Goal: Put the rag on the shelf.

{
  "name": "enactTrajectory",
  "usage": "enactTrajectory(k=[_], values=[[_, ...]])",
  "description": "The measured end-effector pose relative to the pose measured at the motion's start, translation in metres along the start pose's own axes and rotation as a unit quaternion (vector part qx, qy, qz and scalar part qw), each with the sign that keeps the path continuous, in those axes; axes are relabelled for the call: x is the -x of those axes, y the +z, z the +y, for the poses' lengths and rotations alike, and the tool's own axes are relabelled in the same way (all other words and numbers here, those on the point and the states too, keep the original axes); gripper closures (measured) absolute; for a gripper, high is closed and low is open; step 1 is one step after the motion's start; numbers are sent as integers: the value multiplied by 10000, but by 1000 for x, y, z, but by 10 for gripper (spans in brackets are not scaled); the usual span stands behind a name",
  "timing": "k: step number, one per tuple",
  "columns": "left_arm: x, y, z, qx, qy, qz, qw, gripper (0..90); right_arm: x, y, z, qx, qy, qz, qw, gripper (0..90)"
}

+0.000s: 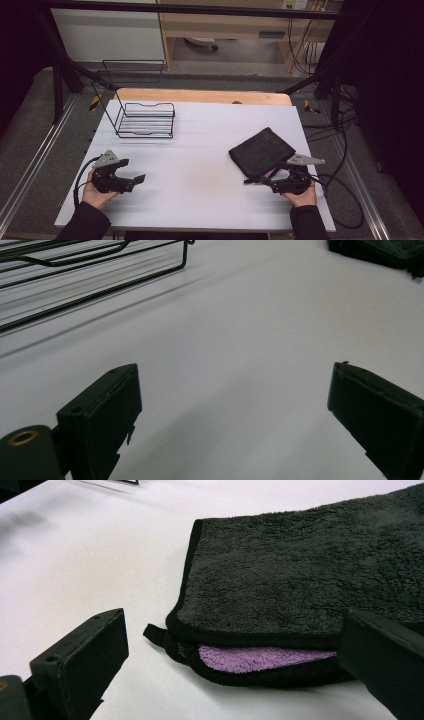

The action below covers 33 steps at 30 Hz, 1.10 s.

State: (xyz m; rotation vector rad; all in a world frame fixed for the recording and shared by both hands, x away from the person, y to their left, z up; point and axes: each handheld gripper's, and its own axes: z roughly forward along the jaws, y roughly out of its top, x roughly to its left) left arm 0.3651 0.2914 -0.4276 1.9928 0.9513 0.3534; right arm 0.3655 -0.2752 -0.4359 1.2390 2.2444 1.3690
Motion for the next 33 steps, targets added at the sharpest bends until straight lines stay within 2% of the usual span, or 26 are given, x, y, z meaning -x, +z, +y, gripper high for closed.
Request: enactTrajectory(k=[19,24,27,33], values=[[-1,-1,-2,33,-59,38,10000,71,-9,4,9,-20,-159,-110,9998,13],[-2,0,-2,0,-71,47,10000,71,-14,9,21,105,-173,-152,9997,49],[-1,0,-2,-3,-80,57,10000,72,-18,15,30,98,-265,-215,9994,67],[-2,0,-3,-25,-91,74,9999,74,-28,33,46,-121,-523,-278,9982,112]])
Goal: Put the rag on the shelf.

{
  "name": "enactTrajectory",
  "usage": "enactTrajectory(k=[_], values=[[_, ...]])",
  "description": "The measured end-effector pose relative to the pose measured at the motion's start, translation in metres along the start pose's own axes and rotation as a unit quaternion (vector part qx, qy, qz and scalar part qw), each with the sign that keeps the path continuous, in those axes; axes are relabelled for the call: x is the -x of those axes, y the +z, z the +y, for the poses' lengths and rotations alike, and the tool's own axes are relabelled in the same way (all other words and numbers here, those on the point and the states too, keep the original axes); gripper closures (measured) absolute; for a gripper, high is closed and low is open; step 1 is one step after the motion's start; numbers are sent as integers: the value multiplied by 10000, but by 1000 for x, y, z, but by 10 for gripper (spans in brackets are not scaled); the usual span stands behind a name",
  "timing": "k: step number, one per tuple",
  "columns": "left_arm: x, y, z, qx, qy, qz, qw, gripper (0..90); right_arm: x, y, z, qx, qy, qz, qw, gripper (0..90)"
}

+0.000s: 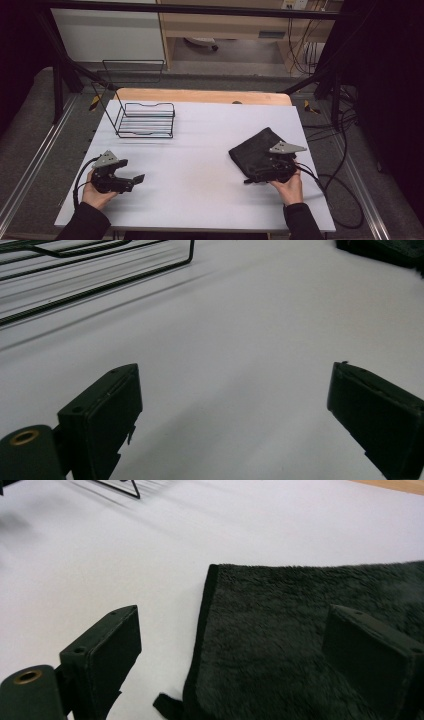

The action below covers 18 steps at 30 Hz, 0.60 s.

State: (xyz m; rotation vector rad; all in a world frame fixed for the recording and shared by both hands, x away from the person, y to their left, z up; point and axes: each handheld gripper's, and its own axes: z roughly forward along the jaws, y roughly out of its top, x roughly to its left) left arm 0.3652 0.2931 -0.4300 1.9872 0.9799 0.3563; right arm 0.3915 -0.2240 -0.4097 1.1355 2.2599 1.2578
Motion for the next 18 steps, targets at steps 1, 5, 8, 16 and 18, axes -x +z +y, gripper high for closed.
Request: enactTrajectory(k=[1,5,8,16,18], values=[[0,0,0,0,0,0,10000,74,-1,3,2,-28,-61,6,10000,126],[0,0,0,-5,-11,4,10000,74,-5,16,11,-159,-184,26,9997,185],[0,0,0,-9,2,1,10000,75,-8,25,16,-273,-258,27,9993,247],[0,1,0,-40,10,-3,10000,79,-10,56,24,-539,-499,-22,9973,400],[0,1,0,-48,2,4,10000,79,-11,63,24,-619,-552,-23,9966,431]])
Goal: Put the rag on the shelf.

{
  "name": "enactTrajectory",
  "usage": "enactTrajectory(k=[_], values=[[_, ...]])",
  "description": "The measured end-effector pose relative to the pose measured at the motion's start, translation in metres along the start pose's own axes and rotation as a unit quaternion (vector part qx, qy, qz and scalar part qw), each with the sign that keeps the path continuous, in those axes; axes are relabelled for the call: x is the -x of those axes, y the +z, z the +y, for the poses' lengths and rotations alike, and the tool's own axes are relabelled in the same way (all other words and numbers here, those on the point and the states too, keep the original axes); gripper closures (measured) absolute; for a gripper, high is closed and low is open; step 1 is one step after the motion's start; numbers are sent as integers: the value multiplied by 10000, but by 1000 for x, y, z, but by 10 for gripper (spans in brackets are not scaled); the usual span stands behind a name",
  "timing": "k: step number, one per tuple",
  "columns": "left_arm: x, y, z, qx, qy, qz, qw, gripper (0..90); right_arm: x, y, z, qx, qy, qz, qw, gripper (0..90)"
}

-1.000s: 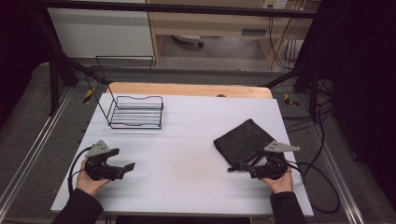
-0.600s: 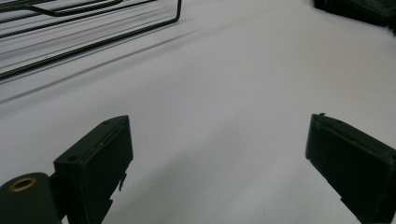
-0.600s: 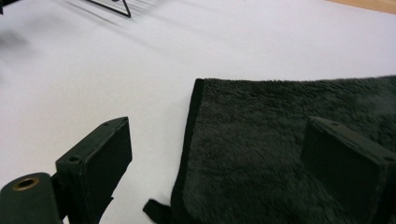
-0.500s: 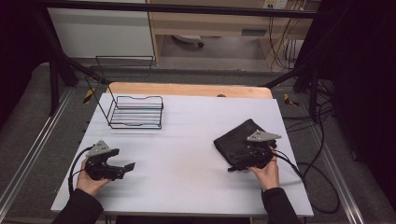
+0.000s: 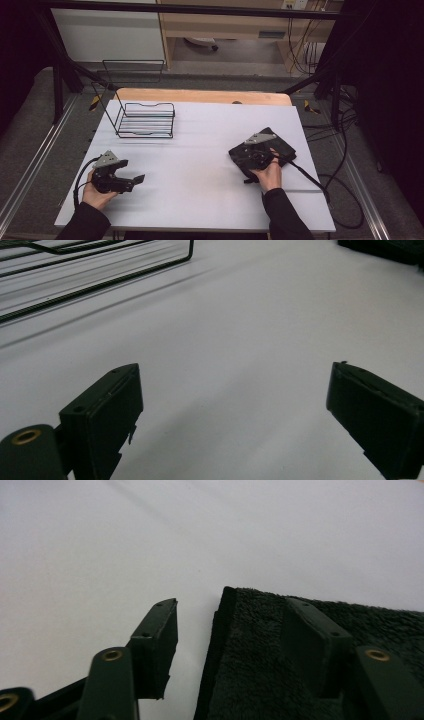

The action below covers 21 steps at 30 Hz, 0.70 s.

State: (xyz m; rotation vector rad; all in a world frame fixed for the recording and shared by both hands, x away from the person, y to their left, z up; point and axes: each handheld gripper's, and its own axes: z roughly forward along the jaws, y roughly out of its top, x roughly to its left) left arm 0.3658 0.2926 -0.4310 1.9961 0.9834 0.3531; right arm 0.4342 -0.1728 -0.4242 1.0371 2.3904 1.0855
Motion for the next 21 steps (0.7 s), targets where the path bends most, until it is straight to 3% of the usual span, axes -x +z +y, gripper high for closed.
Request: enactTrajectory(k=[5,10,16,21], values=[[0,0,0,1,-5,-7,10000,81,-2,15,2,-198,-200,-106,9995,532],[0,0,0,-21,4,-11,10000,83,1,26,1,-291,-242,-212,9991,590],[0,1,0,-36,13,-6,10000,86,4,31,2,-305,-422,-275,9983,663],[0,0,0,-42,21,-11,10000,88,1,32,0,-268,-557,-396,9973,793]])
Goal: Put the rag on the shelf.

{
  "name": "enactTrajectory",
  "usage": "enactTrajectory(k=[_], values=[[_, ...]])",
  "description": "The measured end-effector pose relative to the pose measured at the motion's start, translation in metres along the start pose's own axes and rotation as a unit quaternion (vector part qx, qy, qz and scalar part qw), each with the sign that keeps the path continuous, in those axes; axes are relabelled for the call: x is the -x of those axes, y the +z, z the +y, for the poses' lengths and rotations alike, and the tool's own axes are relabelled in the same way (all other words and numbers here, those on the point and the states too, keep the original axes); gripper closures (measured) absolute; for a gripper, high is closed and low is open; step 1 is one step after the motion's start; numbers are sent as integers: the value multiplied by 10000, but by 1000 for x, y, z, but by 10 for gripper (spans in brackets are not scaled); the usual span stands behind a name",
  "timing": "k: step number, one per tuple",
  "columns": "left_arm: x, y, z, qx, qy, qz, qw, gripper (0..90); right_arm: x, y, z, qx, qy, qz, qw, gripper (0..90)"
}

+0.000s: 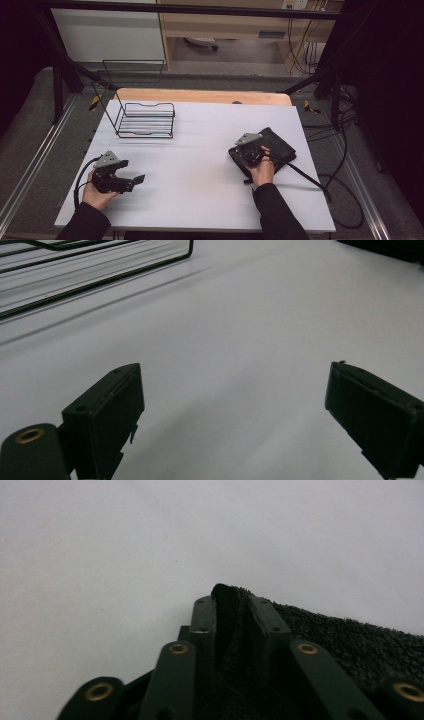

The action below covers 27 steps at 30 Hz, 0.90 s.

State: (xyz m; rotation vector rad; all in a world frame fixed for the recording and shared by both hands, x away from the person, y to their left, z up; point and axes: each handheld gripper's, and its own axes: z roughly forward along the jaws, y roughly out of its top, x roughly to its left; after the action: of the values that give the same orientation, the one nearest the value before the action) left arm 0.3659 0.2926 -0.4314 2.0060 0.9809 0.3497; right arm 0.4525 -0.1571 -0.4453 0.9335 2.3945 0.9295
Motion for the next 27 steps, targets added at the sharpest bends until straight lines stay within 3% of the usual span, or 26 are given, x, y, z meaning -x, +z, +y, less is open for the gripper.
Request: enactTrajectory(k=[9,15,27], values=[[0,0,0,21,-11,-5,10000,94,-3,-4,0,141,66,-166,9997,845],[0,0,0,32,-10,3,10000,96,-5,-13,1,325,11,-140,9994,851],[0,0,1,43,-17,19,10000,98,-20,-27,-1,453,-264,365,9980,852]])
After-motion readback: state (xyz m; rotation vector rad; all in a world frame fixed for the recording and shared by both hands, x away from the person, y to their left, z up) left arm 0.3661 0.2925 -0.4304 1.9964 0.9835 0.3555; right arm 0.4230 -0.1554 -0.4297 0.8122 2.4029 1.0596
